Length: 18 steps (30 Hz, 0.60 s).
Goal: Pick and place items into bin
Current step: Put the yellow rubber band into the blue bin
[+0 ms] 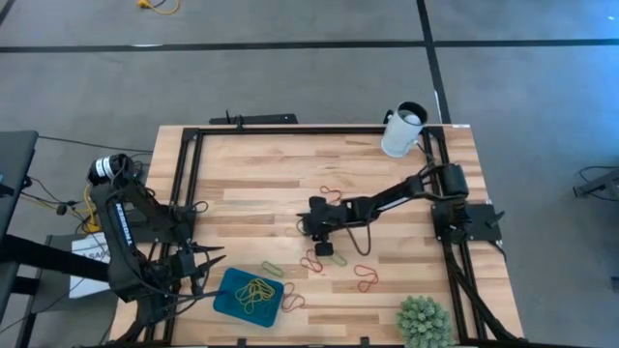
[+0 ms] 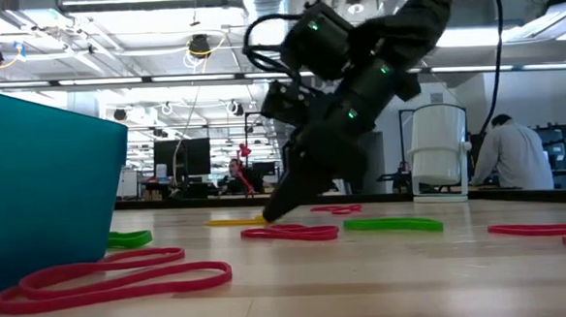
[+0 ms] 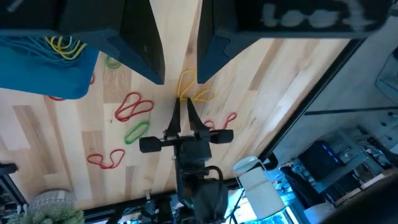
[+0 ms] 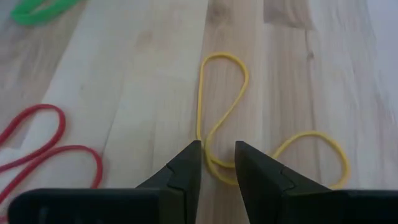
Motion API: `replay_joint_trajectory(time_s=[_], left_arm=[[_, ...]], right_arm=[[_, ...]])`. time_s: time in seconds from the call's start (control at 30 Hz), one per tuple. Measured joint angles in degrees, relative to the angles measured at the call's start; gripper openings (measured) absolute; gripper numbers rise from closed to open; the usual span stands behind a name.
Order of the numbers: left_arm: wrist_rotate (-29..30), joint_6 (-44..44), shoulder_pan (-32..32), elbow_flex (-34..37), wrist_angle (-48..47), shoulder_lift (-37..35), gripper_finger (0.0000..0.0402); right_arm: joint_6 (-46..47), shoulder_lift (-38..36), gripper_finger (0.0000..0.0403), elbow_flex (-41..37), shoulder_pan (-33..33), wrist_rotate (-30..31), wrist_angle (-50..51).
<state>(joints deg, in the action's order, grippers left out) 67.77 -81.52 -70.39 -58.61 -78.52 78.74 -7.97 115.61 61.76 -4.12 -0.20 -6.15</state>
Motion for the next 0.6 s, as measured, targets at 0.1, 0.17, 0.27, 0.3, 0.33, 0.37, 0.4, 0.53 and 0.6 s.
replay_joint_trajectory(time_s=[0.1, 0.17, 0.27, 0.3, 0.33, 0.37, 0.4, 0.53, 0.6], left_arm=[[-0.54, 0.0, 0.0, 0.0, 0.0, 0.0, 0.0084], [-1.58, -0.04, 0.0, 0.0, 0.0, 0.0, 0.0084], [-2.44, -0.1, 0.0, 0.0, 0.01, 0.0, 0.0084], [-2.5, -0.13, 0.0, 0.0, 0.0, 0.0, 0.0084], [-2.53, -0.15, 0.0, 0.0, 0.0, 0.0, 0.0084], [-2.54, -0.17, 0.0, 0.0, 0.0, 0.0, 0.0084], [-2.54, -0.17, 0.0, 0.0, 0.0, 0.0, 0.0084], [-2.54, -0.2, 0.0, 0.0, 0.0, 0.0, 0.0084], [-2.54, -0.21, 0.0, 0.0, 0.0, 0.0, 0.0084]], right_arm=[[0.04, -0.02, 0.0092, 1.81, 0.11, 0.08, 4.99], [0.48, -0.29, 0.0092, 2.04, 0.16, 0.08, 6.34], [0.85, -0.25, 0.0092, 1.99, 0.48, 0.04, 6.73], [0.85, -0.12, 0.0092, 2.01, 0.48, -0.07, 6.78], [0.85, 0.25, 0.0092, 2.05, 0.48, -0.07, 6.87], [0.85, 0.84, 0.0092, 2.13, 0.48, -0.05, 6.73], [0.85, 1.24, 0.0092, 2.16, 0.48, -0.03, 6.71], [2.05, 1.39, 0.0086, 2.12, 0.43, 0.01, 6.74], [2.16, 1.0, 0.0071, 2.09, 0.23, 0.08, 6.66]])
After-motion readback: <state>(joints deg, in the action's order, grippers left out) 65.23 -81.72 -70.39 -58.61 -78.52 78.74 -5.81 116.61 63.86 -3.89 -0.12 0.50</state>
